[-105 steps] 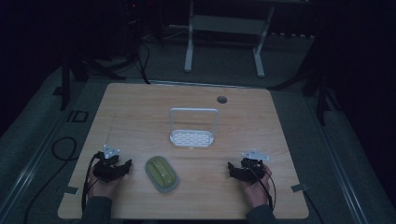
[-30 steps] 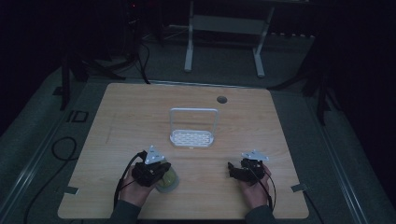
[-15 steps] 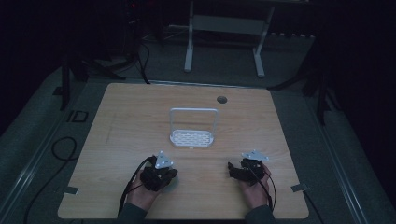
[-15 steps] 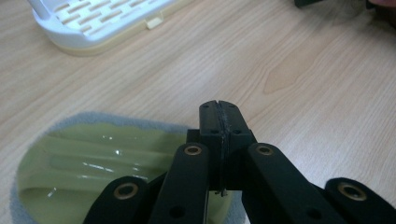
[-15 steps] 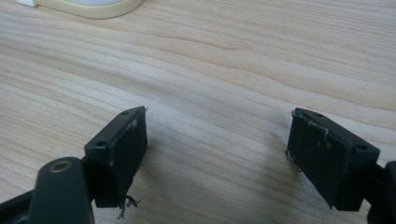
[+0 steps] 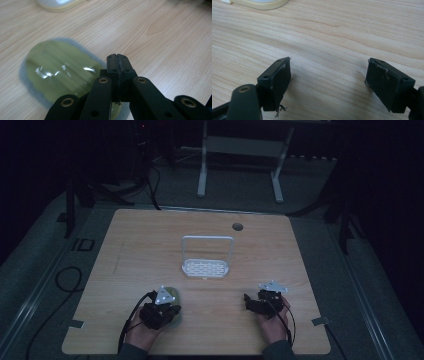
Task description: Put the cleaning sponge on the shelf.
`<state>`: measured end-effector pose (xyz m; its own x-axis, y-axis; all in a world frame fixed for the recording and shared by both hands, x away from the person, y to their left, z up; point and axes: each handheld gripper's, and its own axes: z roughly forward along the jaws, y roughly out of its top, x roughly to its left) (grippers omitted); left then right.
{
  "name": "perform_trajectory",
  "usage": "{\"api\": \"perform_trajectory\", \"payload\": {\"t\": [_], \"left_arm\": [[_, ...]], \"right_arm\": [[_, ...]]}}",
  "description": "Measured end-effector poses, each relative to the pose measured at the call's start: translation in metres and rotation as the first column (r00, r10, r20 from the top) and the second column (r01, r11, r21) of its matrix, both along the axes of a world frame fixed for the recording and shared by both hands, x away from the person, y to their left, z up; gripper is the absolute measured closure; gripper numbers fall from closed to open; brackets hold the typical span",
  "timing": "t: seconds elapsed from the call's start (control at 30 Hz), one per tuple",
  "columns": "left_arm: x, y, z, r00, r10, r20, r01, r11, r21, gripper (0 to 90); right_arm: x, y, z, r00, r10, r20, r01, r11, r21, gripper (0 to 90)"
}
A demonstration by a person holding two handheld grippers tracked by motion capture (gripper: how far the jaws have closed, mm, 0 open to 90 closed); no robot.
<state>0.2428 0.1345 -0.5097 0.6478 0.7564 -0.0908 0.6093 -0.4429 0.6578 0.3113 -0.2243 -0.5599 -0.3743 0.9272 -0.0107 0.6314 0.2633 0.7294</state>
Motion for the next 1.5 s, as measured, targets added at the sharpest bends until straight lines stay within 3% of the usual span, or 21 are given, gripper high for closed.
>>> {"api": "perform_trajectory", "payload": {"t": [0.57,0.67,0.73,0.87,0.97,1.07,1.1,1.33,1.47,1.5], "left_arm": [[-0.006,0.033,0.003,0.9994,0.035,-0.005,-0.035,0.9992,0.022,89.3],[-0.006,0.038,0.005,0.9997,0.02,-0.011,-0.02,0.9998,0.0,88.1],[-0.005,0.043,0.01,0.9997,0.024,-0.006,-0.025,0.9988,-0.042,88.0],[-0.004,0.047,0.015,0.9997,0.025,0.0,-0.025,0.9976,-0.065,86.9],[-0.001,0.052,0.022,0.9985,0.054,0.008,-0.053,0.9952,-0.083,79.9],[0.0,0.052,0.023,0.9982,0.058,0.016,-0.057,0.9957,-0.073,75.9],[0.001,0.052,0.024,0.9966,0.08,0.021,-0.078,0.9949,-0.063,68.9],[0.006,0.05,0.027,0.9946,0.098,0.032,-0.097,0.9947,-0.033,59.2],[0.01,0.049,0.026,0.9942,0.106,0.017,-0.106,0.9943,-0.017,57.7],[0.013,0.048,0.025,0.9947,0.103,-0.003,-0.103,0.9947,-0.002,57.7]], "right_arm": [[0.0,0.0,0.0,1.0,0.0,0.0,0.0,1.0,0.0,19.7],[0.0,0.0,0.0,1.0,0.0,0.0,0.0,1.0,0.0,19.7],[0.0,0.0,0.0,1.0,0.0,0.0,0.0,1.0,0.0,19.7],[0.0,0.0,0.0,1.0,0.0,0.0,0.0,1.0,0.0,19.7],[0.0,0.0,0.0,1.0,0.0,0.0,0.0,1.0,0.0,19.7],[0.0,0.0,0.0,1.0,0.0,0.0,0.0,1.0,0.0,19.7],[0.0,0.0,0.0,1.0,0.0,0.0,0.0,1.0,0.0,19.7],[0.0,0.0,0.0,1.0,0.0,0.0,0.0,1.0,0.0,19.7],[0.0,0.0,0.0,1.0,0.0,0.0,0.0,1.0,0.001,19.7],[0.0,0.0,0.0,1.0,0.0,0.0,0.0,1.0,0.001,19.7]]}}
